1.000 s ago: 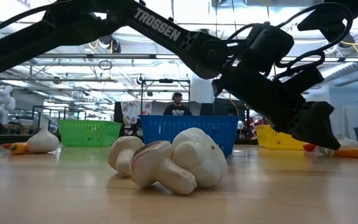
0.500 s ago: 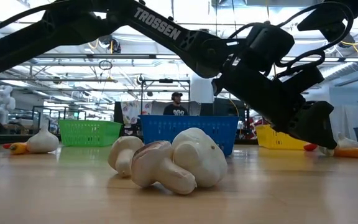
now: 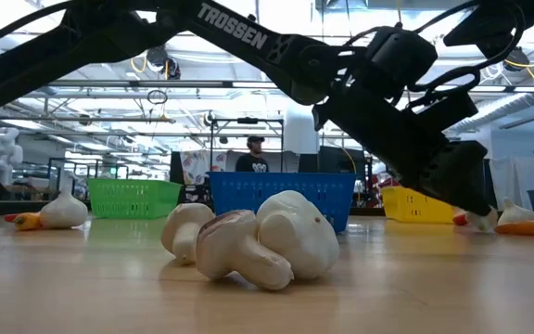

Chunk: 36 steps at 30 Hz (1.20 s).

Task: Sort produce into baskets
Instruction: Put the green mushroom into the blue bin

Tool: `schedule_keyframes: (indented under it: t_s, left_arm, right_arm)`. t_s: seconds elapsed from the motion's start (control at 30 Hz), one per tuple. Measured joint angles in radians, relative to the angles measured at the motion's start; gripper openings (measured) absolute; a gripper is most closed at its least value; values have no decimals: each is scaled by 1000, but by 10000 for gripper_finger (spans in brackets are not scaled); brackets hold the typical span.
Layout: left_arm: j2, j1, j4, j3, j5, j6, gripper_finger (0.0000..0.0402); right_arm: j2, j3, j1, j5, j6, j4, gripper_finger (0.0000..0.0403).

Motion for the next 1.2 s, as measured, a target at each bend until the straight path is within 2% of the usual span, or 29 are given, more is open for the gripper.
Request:
schedule_keyframes:
  t_s: [0.47,0.6,0.9,1.2]
  left_arm:
    - [-45,0,-35,1,0,0,29]
    - [-79,0,-92,0,0,2,28]
    - [-235,-8,-461,0,0,29,28]
    - [-347,-39,-733,1,-5,25,28]
  right_arm:
    - [2,0,0,1,-10,0,0]
    - [8,0,0,2,-11,-1,0]
    - [31,0,0,3,-11,1,0]
    - [40,0,0,0,-7,17,0]
